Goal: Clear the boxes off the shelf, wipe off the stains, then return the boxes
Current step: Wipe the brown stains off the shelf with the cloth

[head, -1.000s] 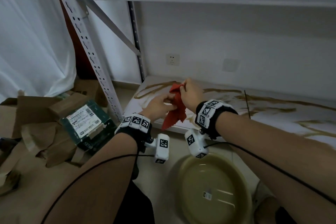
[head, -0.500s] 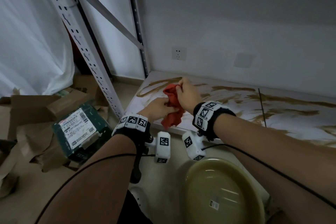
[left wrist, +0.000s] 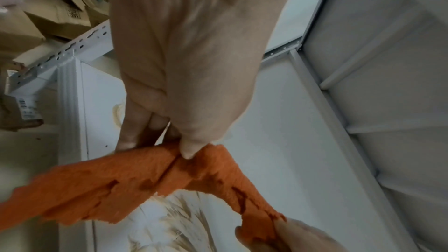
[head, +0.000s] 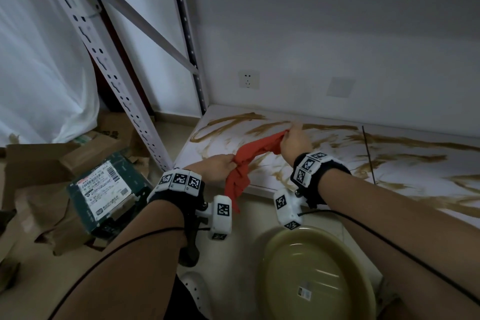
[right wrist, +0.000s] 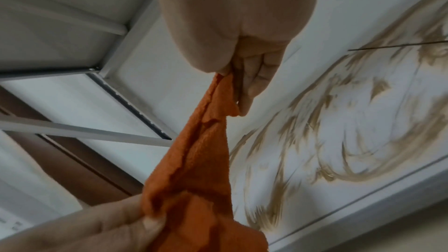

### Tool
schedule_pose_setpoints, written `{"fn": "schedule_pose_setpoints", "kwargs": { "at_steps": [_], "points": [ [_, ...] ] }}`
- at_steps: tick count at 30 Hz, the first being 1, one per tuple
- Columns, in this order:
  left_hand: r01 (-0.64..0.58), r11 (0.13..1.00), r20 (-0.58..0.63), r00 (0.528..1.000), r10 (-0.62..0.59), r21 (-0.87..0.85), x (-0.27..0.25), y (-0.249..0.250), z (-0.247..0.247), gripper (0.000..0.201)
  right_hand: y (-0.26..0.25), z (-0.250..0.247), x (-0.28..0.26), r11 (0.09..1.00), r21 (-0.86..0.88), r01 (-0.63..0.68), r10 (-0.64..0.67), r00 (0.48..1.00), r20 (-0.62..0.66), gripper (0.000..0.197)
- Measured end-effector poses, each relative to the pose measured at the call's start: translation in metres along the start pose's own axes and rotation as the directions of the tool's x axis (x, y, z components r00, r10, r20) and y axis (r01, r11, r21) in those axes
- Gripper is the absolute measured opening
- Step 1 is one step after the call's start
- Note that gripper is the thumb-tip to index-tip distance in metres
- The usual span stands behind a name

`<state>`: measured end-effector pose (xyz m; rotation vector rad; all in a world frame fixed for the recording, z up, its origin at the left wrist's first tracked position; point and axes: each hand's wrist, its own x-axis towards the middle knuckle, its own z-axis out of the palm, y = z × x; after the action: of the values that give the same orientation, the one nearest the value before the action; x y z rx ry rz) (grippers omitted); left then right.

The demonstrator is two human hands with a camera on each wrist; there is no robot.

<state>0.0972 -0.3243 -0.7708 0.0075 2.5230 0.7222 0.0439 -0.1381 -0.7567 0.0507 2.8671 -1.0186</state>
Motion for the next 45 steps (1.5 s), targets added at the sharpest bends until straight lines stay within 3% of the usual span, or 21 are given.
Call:
{"fn": "schedule_pose_setpoints", "kwargs": {
  "at_steps": [2,5,8,10,12,14,15,17,19,22,24,26,28,29,30,31,34,36,39,42,45],
  "points": [
    [0.008,0.998,0.060,0.998,-0.012,0.070,-0.001,0.000,0.001,0.033,0.002,0.002,-0.003,1.000,-0.003,-0.023,0.023,0.999,-0.026,0.034],
    [0.089,0.995,0.044,0.995,-0.092,0.051,-0.004,-0.005,-0.001,0.038,0.011,0.008,0.000,0.999,0.030,-0.032,0.034,0.997,-0.066,0.011],
    [0.154,0.988,-0.150,0.977,-0.150,0.017,0.001,-0.012,-0.007,0.036,0.026,0.016,-0.001,0.994,0.108,-0.016,0.023,0.997,-0.068,0.021],
    [0.133,0.970,-0.260,0.948,-0.184,-0.203,0.009,-0.016,-0.009,0.034,0.033,0.026,-0.001,0.989,0.147,0.001,0.002,1.000,-0.020,0.026],
    [0.043,0.835,-0.263,0.939,-0.221,-0.549,0.013,-0.012,-0.010,0.034,0.035,0.038,0.000,0.973,0.230,-0.014,0.004,0.999,0.045,0.027],
    [-0.049,0.593,-0.229,0.945,-0.232,-0.803,0.012,-0.002,-0.012,0.038,0.033,0.049,0.003,0.954,0.298,-0.041,-0.002,0.990,0.144,0.026],
    [-0.082,0.475,-0.206,0.955,-0.214,-0.876,0.010,0.005,-0.014,0.039,0.030,0.054,0.003,0.952,0.304,-0.039,-0.024,0.979,0.200,0.033],
    [-0.133,0.286,-0.179,0.973,-0.143,-0.949,0.008,0.014,-0.019,0.039,0.026,0.066,0.004,0.946,0.322,-0.031,-0.072,0.951,0.301,0.065],
    [-0.151,0.146,-0.161,0.985,-0.060,-0.978,0.009,0.018,-0.023,0.037,0.019,0.075,0.004,0.909,0.415,-0.045,-0.109,0.934,0.339,0.081],
    [-0.166,0.051,-0.169,0.984,-0.054,-0.985,0.016,0.014,-0.029,0.034,0.013,0.083,0.010,0.827,0.532,-0.181,-0.020,0.937,0.350,0.039],
    [-0.171,0.088,-0.184,0.968,-0.169,-0.981,0.025,0.005,-0.027,0.034,0.014,0.085,0.018,0.654,0.642,-0.400,0.118,0.892,0.436,0.035],
    [-0.121,0.210,-0.176,0.946,-0.271,-0.970,0.034,-0.010,-0.019,0.033,0.015,0.085,0.025,0.367,0.741,-0.563,0.176,0.824,0.539,0.038],
    [-0.018,0.419,-0.150,0.947,-0.283,-0.908,0.044,-0.022,-0.007,0.030,0.014,0.085,0.033,0.137,0.761,-0.635,0.177,0.771,0.611,0.042],
    [0.028,0.551,-0.147,0.951,-0.272,-0.834,0.050,-0.029,-0.002,0.028,0.012,0.086,0.036,0.089,0.750,-0.656,0.175,0.751,0.636,0.043],
    [0.074,0.647,-0.143,0.951,-0.275,-0.759,0.055,-0.034,0.002,0.026,0.010,0.092,0.040,0.112,0.748,-0.654,0.185,0.754,0.631,0.040],
    [0.106,0.718,-0.157,0.944,-0.290,-0.688,0.060,-0.041,0.005,0.026,0.006,0.096,0.042,0.198,0.754,-0.626,0.189,0.780,0.597,0.034],
    [0.148,0.742,-0.125,0.946,-0.298,-0.654,0.075,-0.066,0.011,0.031,0.011,0.119,0.054,0.574,0.672,-0.468,0.170,0.871,0.461,0.038],
    [0.222,0.841,-0.187,0.917,-0.352,-0.494,0.082,-0.081,0.013,0.033,0.021,0.132,0.057,0.725,0.584,-0.365,0.138,0.907,0.397,0.036],
    [0.326,0.902,-0.248,0.884,-0.397,-0.283,0.091,-0.102,0.020,0.036,0.033,0.141,0.056,0.850,0.462,-0.254,0.096,0.936,0.338,0.041],
    [0.347,0.890,-0.245,0.873,-0.422,-0.296,0.100,-0.115,0.027,0.033,0.031,0.142,0.060,0.903,0.394,-0.171,0.056,0.956,0.286,0.046],
    [0.332,0.885,-0.272,0.863,-0.425,-0.327,0.107,-0.120,0.028,0.033,0.016,0.139,0.066,0.934,0.355,0.033,-0.109,0.975,0.195,0.041]
  ]
}}
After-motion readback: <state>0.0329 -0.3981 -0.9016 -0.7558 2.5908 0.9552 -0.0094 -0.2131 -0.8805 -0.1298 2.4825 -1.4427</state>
